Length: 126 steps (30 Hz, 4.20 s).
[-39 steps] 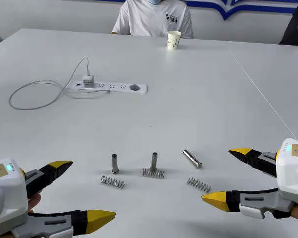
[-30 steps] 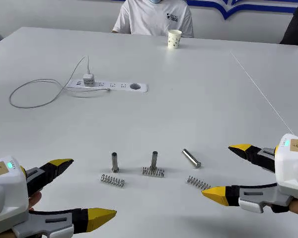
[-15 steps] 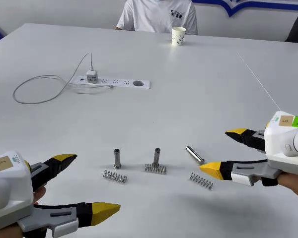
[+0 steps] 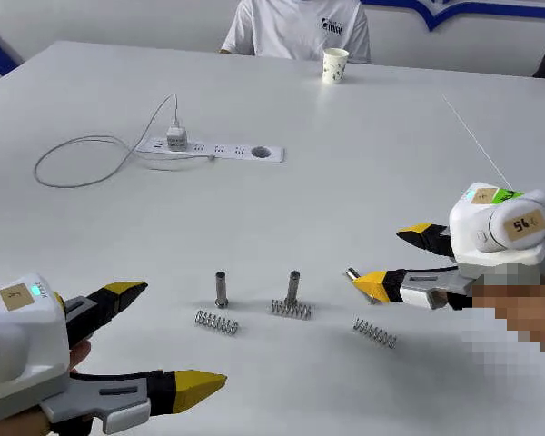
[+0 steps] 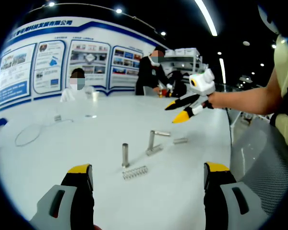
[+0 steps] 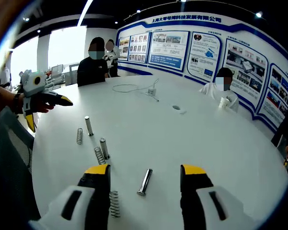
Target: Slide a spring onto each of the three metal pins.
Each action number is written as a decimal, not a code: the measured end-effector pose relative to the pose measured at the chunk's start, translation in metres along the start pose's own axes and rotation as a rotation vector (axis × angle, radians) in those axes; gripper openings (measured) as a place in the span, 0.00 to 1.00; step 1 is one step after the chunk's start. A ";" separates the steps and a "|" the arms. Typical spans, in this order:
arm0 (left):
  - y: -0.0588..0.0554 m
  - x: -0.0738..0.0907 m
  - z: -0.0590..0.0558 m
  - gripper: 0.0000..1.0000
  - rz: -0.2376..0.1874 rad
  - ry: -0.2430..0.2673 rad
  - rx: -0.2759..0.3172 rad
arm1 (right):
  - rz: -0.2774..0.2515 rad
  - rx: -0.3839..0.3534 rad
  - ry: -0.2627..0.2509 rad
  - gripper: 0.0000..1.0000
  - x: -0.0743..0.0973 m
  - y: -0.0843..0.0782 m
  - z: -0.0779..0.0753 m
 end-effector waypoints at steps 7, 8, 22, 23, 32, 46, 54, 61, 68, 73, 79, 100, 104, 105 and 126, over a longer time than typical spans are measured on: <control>-0.001 0.000 0.000 0.97 0.000 0.002 0.002 | 0.026 -0.013 -0.008 0.57 -0.014 0.001 -0.004; -0.001 0.000 0.000 0.97 0.001 0.002 0.003 | 0.030 -0.014 -0.009 0.56 -0.016 0.000 -0.005; -0.001 0.000 0.002 0.97 0.003 0.008 0.007 | 0.106 -0.050 -0.071 0.44 -0.040 -0.010 -0.017; -0.001 0.000 0.002 0.97 0.003 0.008 0.007 | 0.109 -0.051 -0.072 0.42 -0.042 -0.011 -0.017; -0.003 0.000 0.002 0.96 0.009 0.011 0.010 | 0.156 -0.065 -0.094 0.31 -0.051 -0.019 -0.017; -0.006 0.001 0.002 0.95 0.015 0.010 0.017 | 0.217 -0.093 -0.103 0.19 -0.066 -0.026 -0.014; -0.008 0.003 0.006 0.95 0.014 0.019 0.026 | 0.231 -0.129 -0.106 0.14 -0.071 -0.028 -0.015; -0.009 0.004 0.007 0.95 0.013 0.025 0.034 | 0.243 -0.138 -0.111 0.10 -0.072 -0.030 -0.016; -0.010 0.002 0.007 0.95 0.012 0.023 0.034 | 0.248 -0.231 -0.112 0.09 -0.071 -0.030 -0.017; -0.010 0.002 0.006 0.95 0.014 0.022 0.036 | 0.250 -0.239 -0.111 0.09 -0.072 -0.031 -0.016; -0.006 0.003 0.007 0.94 0.003 0.026 0.033 | 0.252 -0.230 -0.116 0.09 -0.067 -0.030 -0.016; 0.003 0.005 0.003 0.94 -0.011 0.021 0.013 | 0.159 -0.205 -0.150 0.09 -0.022 -0.021 -0.007; 0.003 0.006 0.001 0.94 -0.013 0.021 0.010 | 0.144 -0.212 -0.153 0.09 -0.015 -0.023 -0.005; 0.003 0.006 0.001 0.94 -0.013 0.022 0.010 | 0.142 -0.212 -0.154 0.09 -0.014 -0.023 -0.005; 0.000 0.004 -0.002 0.94 -0.013 0.015 0.017 | 0.125 -0.207 -0.152 0.09 0.004 -0.031 0.005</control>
Point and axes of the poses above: the centre of the closed fingertips' face, and the gripper's own axes: x roughly backward along the fingers, z roughly to its left, y roughly out of its top, the point moved 7 cm from there along x, roughly backward along the fingers, and after that the axes turned 13 degrees about -x, right-handed, at the moved point
